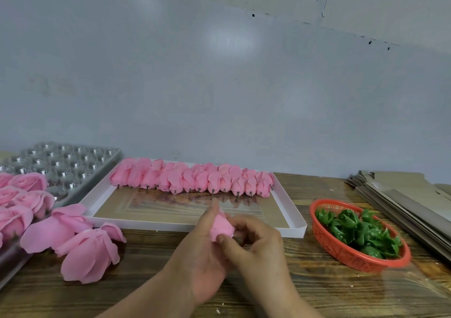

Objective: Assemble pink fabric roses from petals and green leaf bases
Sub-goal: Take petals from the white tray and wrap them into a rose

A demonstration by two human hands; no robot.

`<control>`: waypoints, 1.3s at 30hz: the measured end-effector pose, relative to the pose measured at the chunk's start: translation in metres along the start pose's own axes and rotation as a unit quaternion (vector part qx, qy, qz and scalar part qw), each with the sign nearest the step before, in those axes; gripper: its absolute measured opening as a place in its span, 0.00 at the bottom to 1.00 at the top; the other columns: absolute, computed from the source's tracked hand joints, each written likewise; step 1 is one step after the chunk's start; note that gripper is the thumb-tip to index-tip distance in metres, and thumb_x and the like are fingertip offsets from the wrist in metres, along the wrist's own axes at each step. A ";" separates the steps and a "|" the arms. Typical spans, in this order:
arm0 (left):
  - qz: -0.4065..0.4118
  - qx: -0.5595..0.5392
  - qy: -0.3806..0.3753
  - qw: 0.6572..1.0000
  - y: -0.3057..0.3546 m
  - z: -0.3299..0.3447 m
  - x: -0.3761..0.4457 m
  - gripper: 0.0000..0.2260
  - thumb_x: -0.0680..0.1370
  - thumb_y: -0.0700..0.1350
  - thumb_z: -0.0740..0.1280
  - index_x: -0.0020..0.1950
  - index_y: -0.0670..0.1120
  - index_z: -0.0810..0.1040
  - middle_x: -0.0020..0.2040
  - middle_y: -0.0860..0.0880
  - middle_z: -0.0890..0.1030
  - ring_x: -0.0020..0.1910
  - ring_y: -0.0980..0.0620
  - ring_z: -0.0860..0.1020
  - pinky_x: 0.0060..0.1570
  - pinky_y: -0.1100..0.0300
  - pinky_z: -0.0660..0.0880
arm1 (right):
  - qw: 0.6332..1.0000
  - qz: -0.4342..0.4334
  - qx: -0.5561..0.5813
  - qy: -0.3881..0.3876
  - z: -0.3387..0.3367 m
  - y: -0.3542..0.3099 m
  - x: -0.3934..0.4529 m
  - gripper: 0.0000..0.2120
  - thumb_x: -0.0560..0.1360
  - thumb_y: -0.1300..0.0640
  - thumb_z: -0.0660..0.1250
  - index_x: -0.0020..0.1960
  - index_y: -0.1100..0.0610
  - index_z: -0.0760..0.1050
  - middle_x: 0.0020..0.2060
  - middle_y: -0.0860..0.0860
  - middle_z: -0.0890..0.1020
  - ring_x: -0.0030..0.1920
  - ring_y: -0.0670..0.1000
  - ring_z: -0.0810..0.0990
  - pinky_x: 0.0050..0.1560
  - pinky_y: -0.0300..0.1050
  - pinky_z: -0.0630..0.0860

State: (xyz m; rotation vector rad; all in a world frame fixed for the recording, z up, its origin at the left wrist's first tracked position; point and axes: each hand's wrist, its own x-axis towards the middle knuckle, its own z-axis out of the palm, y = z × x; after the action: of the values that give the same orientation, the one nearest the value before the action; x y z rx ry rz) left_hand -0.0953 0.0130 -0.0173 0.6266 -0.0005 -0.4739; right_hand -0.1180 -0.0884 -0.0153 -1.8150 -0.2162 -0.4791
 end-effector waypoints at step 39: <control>0.001 0.078 0.015 0.997 0.007 0.006 -0.006 0.20 0.61 0.49 0.73 0.46 0.38 0.83 0.38 0.40 0.82 0.32 0.48 0.80 0.33 0.57 0.78 | 0.966 0.093 0.231 -0.068 0.005 0.001 -0.004 0.08 0.61 0.64 0.73 0.39 0.60 0.76 0.29 0.55 0.81 0.28 0.49 0.76 0.30 0.39 0.74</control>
State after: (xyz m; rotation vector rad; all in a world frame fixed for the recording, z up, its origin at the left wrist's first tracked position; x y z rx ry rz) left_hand -0.0985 0.0169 -0.0077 0.7876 -0.0099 -0.4648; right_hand -0.1203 -0.0836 -0.0185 -1.3932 -0.2275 -0.1533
